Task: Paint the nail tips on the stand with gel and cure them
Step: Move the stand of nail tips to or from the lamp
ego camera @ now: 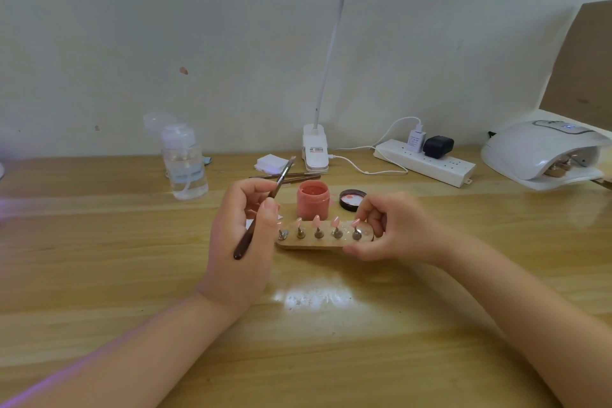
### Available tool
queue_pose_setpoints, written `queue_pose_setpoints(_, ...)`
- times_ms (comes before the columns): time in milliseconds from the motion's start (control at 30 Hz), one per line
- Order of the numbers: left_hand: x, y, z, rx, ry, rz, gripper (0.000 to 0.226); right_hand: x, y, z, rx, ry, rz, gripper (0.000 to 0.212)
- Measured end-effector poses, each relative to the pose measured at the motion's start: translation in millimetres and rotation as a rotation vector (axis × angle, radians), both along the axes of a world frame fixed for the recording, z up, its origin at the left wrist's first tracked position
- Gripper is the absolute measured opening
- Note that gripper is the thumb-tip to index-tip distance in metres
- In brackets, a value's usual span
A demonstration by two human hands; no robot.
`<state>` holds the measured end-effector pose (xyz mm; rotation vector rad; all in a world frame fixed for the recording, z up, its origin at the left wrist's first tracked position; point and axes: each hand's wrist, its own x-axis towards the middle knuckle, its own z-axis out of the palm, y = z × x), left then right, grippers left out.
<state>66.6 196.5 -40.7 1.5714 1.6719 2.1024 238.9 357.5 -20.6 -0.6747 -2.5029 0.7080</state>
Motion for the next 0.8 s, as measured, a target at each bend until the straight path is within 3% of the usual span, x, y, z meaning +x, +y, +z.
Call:
queue_pose_setpoints(200, 2, -1, 16, 0.024, -0.036, 0.001, 0.015, 25, 9, 33, -0.044, 0.031, -0.037, 0.032)
queue_pose_setpoints(333, 11, -4, 31, 0.020, -0.099, -0.031, 0.014, 73, 35, 49, -0.067, 0.177, -0.230, 0.038)
queue_pose_setpoints(467, 36, 3, 39, -0.028, -0.099, -0.144, 0.017, 129, 58, 36, -0.104, 0.145, -0.414, 0.050)
queue_pose_setpoints(667, 101, 81, 29, -0.135, -0.244, -0.276, 0.014, 189, 85, 13, -0.143, 0.107, -0.626, 0.040)
queue_pose_setpoints(800, 152, 141, 21, -0.172, -0.425, -0.361, 0.011, 200, 96, -1, -0.182, 0.085, -0.684, 0.045)
